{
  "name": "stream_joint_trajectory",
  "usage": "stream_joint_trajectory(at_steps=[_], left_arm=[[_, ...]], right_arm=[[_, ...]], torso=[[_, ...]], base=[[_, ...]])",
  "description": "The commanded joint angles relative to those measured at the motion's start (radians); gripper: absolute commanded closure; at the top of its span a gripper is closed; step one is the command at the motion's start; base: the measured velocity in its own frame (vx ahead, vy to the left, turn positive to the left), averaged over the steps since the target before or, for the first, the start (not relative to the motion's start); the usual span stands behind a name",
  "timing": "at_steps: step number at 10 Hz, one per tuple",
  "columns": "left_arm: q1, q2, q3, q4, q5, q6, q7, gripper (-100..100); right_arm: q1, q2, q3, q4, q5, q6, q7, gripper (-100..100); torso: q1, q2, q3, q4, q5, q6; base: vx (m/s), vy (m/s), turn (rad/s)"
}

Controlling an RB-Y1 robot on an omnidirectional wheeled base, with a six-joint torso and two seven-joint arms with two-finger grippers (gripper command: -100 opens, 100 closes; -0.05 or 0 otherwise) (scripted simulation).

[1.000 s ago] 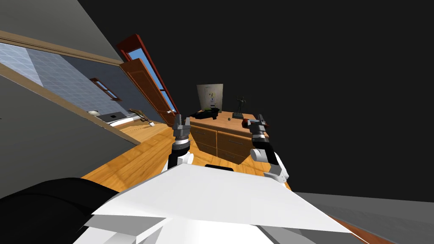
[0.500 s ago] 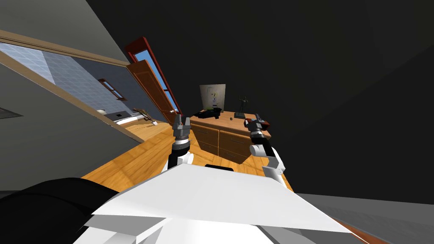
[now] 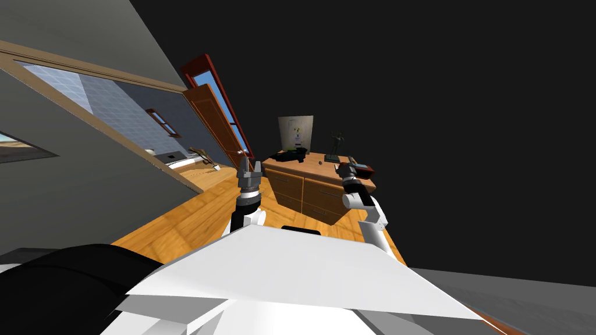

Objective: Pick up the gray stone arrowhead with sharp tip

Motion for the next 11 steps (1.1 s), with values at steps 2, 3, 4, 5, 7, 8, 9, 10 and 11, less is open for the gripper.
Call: stream_joint_trajectory(at_steps=[2, 3, 4, 5, 7, 8, 9, 10, 11], left_arm=[[0.0, 0.0, 0.0, 0.0, 0.0, 0.0, 0.0, 0], [0.0, 0.0, 0.0, 0.0, 0.0, 0.0, 0.0, 0], [0.0, 0.0, 0.0, 0.0, 0.0, 0.0, 0.0, 0], [0.0, 0.0, 0.0, 0.0, 0.0, 0.0, 0.0, 0], [0.0, 0.0, 0.0, 0.0, 0.0, 0.0, 0.0, 0], [0.0, 0.0, 0.0, 0.0, 0.0, 0.0, 0.0, 0], [0.0, 0.0, 0.0, 0.0, 0.0, 0.0, 0.0, 0], [0.0, 0.0, 0.0, 0.0, 0.0, 0.0, 0.0, 0], [0.0, 0.0, 0.0, 0.0, 0.0, 0.0, 0.0, 0]], right_arm=[[-0.056, -0.011, -0.012, 0.043, -0.003, 0.07, -0.065, -100], [-0.056, -0.011, -0.012, 0.043, -0.003, 0.098, -0.086, -100], [-0.096, -0.021, -0.022, 0.081, -0.004, 0.13, -0.114, -100], [-0.104, -0.021, -0.022, 0.081, -0.004, 0.158, -0.139, -100], [-0.145, -0.03, -0.034, 0.121, -0.005, 0.21, -0.189, -100], [-0.152, -0.03, -0.034, 0.121, -0.005, 0.239, -0.215, -100], [-0.19, -0.04, -0.047, 0.162, -0.005, 0.264, -0.247, -100], [-0.2, -0.04, -0.047, 0.162, -0.005, 0.294, -0.276, -100], [-0.2, -0.04, -0.047, 0.162, -0.005, 0.314, -0.278, -100]], torso=[[-0.001, -0.001, 0.0, 0.0, 0.0, 0.0], [0.0, -0.001, -0.001, 0.0, 0.0, 0.0], [0.0, -0.001, -0.001, 0.0, 0.0, 0.0], [0.0, 0.0, 0.0, 0.0, 0.0, 0.0], [-0.001, -0.001, 0.0, 0.0, 0.0, 0.0], [-0.001, -0.001, -0.001, 0.0, 0.0, 0.0], [0.0, -0.001, -0.001, 0.0, 0.0, 0.0], [0.0, -0.001, -0.001, 0.0, 0.0, 0.0], [0.0, -0.001, -0.001, 0.0, 0.0, 0.0]], base=[[-0.016, 0.029, 0.045], [-0.021, 0.037, 0.044], [-0.033, 0.042, 0.065], [-0.027, 0.041, 0.05], [-0.018, 0.03, 0.04], [-0.02, 0.039, 0.068], [-0.024, 0.049, 0.118], [-0.017, 0.036, 0.043], [-0.005, 0.014, -0.012]])
